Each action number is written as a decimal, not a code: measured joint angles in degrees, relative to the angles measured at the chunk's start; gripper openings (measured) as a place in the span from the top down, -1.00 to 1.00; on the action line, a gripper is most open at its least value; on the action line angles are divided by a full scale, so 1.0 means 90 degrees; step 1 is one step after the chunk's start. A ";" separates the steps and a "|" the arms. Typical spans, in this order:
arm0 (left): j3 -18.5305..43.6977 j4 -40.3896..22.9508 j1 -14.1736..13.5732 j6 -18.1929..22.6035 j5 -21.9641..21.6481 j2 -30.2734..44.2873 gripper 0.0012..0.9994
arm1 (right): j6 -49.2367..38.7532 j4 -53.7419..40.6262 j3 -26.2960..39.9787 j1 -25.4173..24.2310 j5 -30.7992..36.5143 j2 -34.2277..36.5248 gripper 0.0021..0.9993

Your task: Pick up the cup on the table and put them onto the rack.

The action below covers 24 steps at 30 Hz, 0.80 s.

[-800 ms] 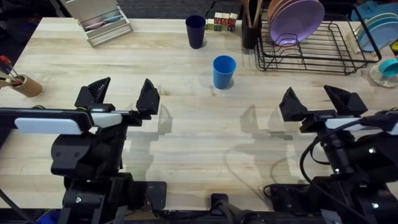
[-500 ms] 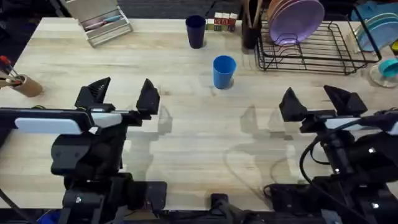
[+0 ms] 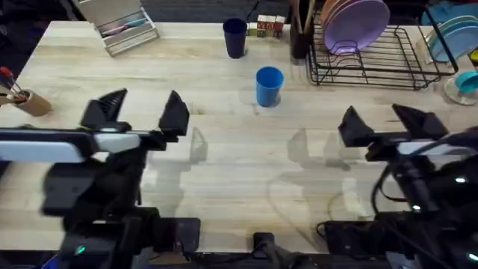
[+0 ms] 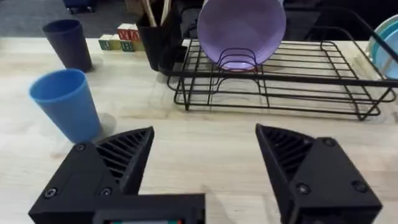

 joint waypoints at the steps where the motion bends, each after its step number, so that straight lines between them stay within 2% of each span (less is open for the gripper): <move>1: 0.0241 -0.0163 0.0000 0.0002 0.0000 0.0014 -0.99 | 0.0019 -0.0192 0.0241 0.0000 0.0000 0.0048 -0.99; 5: 0.1304 -0.0851 0.0000 0.0002 -0.0001 0.0353 -0.99 | 0.0024 -0.0818 0.1318 0.0000 0.0000 0.0383 -0.99; 9: 0.2463 -0.1479 0.0000 0.0000 -0.0002 0.1163 -0.99 | 0.0041 -0.1413 0.2517 0.0000 0.0000 0.1122 -0.99; 19: 0.5602 -0.3081 0.0000 0.0004 0.0023 0.4054 -0.99 | 0.0046 -0.2786 0.5545 0.0000 -0.0002 0.3952 -0.99; 24: 0.6953 -0.3908 0.0000 0.0005 0.0073 0.5302 -0.99 | 0.0046 -0.3734 0.7011 0.0000 -0.0002 0.5288 -0.99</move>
